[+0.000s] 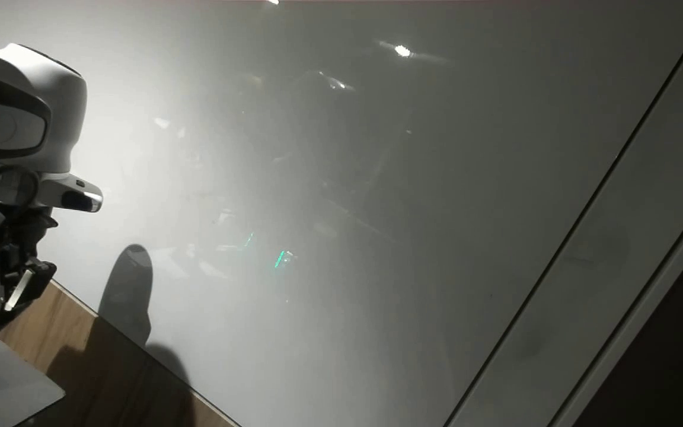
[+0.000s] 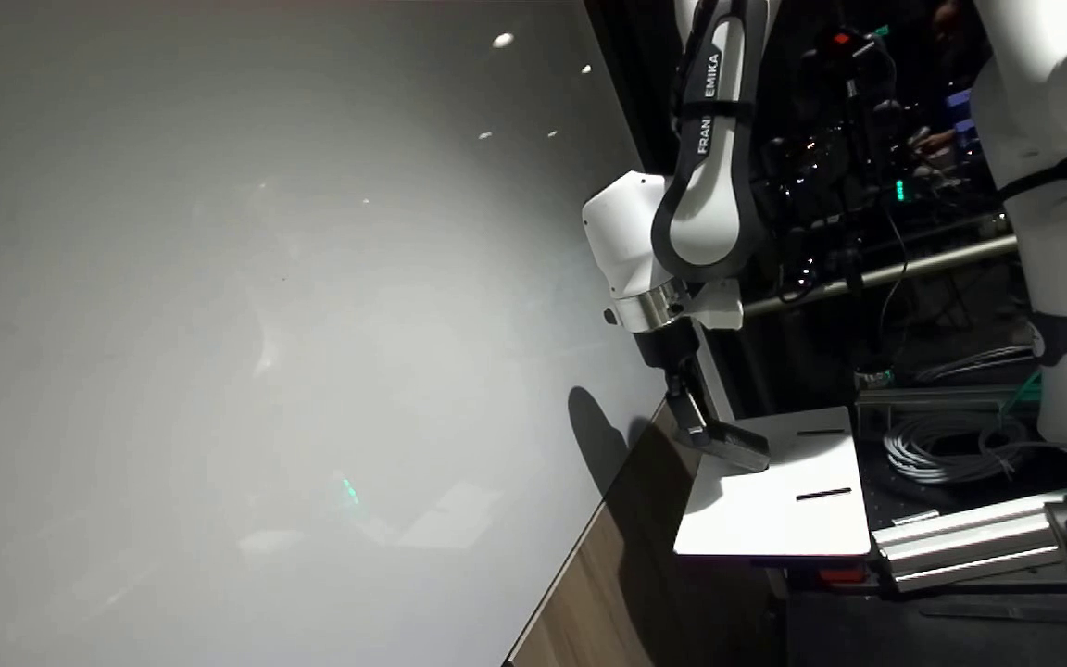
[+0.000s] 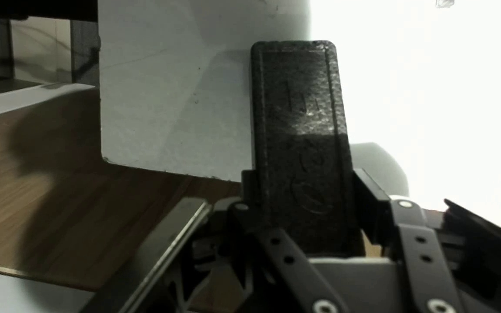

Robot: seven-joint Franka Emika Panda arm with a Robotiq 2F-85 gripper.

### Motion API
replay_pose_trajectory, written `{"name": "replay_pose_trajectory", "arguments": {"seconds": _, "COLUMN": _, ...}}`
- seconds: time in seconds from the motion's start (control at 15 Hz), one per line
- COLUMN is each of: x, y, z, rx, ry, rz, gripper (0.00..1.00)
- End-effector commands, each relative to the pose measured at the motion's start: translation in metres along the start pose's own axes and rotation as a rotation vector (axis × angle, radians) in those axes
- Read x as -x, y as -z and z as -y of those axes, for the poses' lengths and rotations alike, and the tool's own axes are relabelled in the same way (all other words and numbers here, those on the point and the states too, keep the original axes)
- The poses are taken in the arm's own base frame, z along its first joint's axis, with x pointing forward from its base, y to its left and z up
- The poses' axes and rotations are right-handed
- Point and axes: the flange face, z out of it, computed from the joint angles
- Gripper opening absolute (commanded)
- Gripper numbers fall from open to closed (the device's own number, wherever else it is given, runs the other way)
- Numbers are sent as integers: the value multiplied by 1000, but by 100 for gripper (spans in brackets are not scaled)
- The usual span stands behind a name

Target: Erase the drawing on the white board

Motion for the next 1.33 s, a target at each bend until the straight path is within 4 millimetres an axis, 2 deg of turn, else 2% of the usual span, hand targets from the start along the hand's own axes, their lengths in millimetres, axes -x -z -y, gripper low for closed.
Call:
{"name": "replay_pose_trajectory", "arguments": {"seconds": 0.0, "x": -4, "y": -6, "z": -7, "rx": 19, "ry": -21, "rz": 28, "gripper": 30}}
{"name": "replay_pose_trajectory", "arguments": {"seconds": 0.33, "x": 10, "y": -7, "z": -2, "rx": 30, "ry": -36, "rz": 87, "gripper": 30}}
{"name": "replay_pose_trajectory", "arguments": {"seconds": 0.8, "x": 10, "y": -6, "z": 8, "rx": 15, "ry": -23, "rz": 113, "gripper": 30}}
{"name": "replay_pose_trajectory", "arguments": {"seconds": 0.87, "x": 10, "y": -5, "z": 10, "rx": 14, "ry": -20, "rz": 105, "gripper": 36}}
{"name": "replay_pose_trajectory", "arguments": {"seconds": 0.93, "x": 9, "y": -4, "z": 12, "rx": 10, "ry": -15, "rz": 104, "gripper": 80}}
{"name": "replay_pose_trajectory", "arguments": {"seconds": 1.0, "x": 8, "y": -3, "z": 14, "rx": 9, "ry": -12, "rz": 100, "gripper": 82}}
{"name": "replay_pose_trajectory", "arguments": {"seconds": 1.13, "x": 5, "y": -2, "z": 17, "rx": 5, "ry": -9, "rz": 97, "gripper": 95}}
{"name": "replay_pose_trajectory", "arguments": {"seconds": 1.27, "x": 2, "y": -1, "z": 20, "rx": 6, "ry": -6, "rz": 97, "gripper": 100}}
